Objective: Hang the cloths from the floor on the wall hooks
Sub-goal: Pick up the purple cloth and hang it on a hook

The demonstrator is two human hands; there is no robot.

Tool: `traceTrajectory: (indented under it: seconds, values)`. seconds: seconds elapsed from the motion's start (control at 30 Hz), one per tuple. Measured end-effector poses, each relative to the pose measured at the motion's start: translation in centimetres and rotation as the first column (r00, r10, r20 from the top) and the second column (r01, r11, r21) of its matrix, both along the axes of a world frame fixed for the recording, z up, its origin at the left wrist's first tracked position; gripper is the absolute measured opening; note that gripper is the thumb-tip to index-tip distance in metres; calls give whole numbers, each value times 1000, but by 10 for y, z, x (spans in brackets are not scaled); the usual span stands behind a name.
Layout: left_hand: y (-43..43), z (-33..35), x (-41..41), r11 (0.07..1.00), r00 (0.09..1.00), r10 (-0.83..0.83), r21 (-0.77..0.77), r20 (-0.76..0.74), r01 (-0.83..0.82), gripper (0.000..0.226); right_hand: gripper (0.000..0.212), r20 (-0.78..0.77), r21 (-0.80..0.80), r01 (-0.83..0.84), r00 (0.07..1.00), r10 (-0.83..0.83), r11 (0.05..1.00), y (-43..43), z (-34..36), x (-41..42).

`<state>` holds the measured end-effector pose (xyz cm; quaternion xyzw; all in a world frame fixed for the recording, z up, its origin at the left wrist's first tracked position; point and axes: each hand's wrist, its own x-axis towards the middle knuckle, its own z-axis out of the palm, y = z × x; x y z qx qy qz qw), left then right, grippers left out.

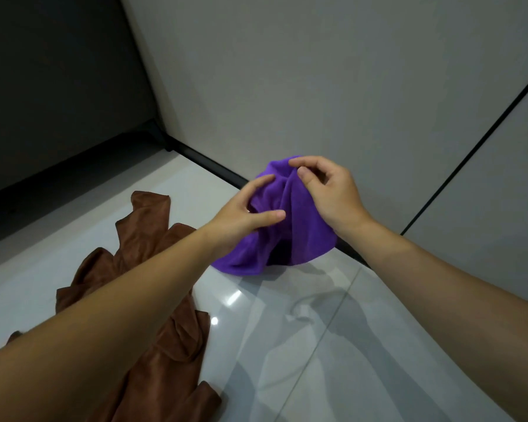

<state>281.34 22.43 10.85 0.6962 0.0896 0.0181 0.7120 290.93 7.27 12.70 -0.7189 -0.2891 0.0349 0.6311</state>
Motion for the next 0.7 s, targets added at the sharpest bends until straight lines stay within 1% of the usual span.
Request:
traceTrajectory:
  seconds: [0.07,0.13,0.2,0.27,0.3,0.33,0.47,0.6,0.67,0.7]
  values:
    - [-8,1,-1,994,998,-64,89,26,61,74,22,-43,51,22,999,-20,998,-1,4,1]
    - [-20,2,2,976,994,-75,212,77,57,69,20,-104,101,31,994,-21,994,-2,7,1]
    - [-30,1,6,960,989,3,277,145,-44,56,21,-148,123,21,989,-3,992,-2,7,1]
    - [-32,1,10,937,971,147,287,189,-198,29,25,-163,132,-15,986,37,991,-3,8,1]
    - [-31,1,12,924,959,222,277,179,-265,15,27,-165,127,-36,985,57,991,-3,7,2]
    - [-28,3,14,914,947,283,254,153,-315,7,28,-164,112,-55,984,73,992,-4,5,2]
    - [-20,12,19,915,923,383,122,37,-384,9,33,-146,16,-107,983,108,994,-4,-5,0]
    - [-5,24,27,827,828,553,-66,-90,-559,13,29,-35,-215,15,999,-23,977,0,-17,0]
    - [1,28,29,797,810,573,-144,-127,-587,12,28,-37,-263,26,999,-37,965,-1,-25,-2]
    - [3,29,29,790,805,578,-155,-136,-593,11,27,-50,-268,23,998,-37,963,-2,-28,-5]
